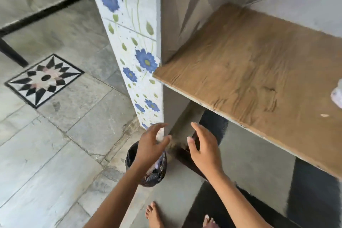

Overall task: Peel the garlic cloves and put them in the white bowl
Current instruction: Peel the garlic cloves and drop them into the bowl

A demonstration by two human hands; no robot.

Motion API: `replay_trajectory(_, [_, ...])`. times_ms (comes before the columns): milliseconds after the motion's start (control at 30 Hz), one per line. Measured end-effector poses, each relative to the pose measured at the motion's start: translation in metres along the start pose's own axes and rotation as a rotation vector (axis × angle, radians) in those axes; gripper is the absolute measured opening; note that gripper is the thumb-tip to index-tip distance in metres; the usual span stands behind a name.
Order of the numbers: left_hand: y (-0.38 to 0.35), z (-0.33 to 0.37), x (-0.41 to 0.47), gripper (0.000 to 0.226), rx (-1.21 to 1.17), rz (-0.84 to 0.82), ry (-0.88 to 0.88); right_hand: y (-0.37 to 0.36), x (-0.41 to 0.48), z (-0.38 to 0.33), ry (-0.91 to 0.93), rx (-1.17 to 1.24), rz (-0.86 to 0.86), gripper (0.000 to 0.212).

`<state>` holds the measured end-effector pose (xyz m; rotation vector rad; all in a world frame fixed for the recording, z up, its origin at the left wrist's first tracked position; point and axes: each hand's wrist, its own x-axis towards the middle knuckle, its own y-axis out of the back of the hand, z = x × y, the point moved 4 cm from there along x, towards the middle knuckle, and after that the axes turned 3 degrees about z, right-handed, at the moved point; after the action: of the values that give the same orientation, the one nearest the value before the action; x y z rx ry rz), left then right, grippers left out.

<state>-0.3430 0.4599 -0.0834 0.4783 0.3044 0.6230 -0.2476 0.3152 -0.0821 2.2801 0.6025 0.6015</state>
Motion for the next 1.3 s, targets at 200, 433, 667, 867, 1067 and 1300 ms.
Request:
replay_trajectory(200, [-0.050,0.132,-0.016,0.046,0.150,-0.021,-0.370,0.135,-0.009,0.028,0.082,-0.084,0.281,0.044])
replay_trajectory(433, [-0.181,0.237,-0.026,0.033,0.159,-0.081,-0.566,0.270,-0.047,0.132,-0.041,-0.217,0.441,0.044])
replay_trajectory(667, [-0.275,0.285,-0.022,0.026,0.189,-0.115,-0.589,0.341,-0.077,0.207,-0.213,-0.335,0.454,0.049])
replay_trajectory(867, [-0.313,0.297,0.021,0.026,0.376,-0.136,-0.560,0.349,-0.057,0.253,-0.420,-0.482,0.289,0.061])
replay_trajectory(1067, [-0.336,0.296,0.049,0.019,0.623,-0.244,-0.610,0.339,-0.052,0.280,-0.598,-0.615,0.084,0.067])
replay_trajectory(1300, [-0.323,0.363,0.057,0.010,0.278,-0.088,-0.697,0.339,-0.051,0.285,-0.637,-0.589,0.091,0.065])
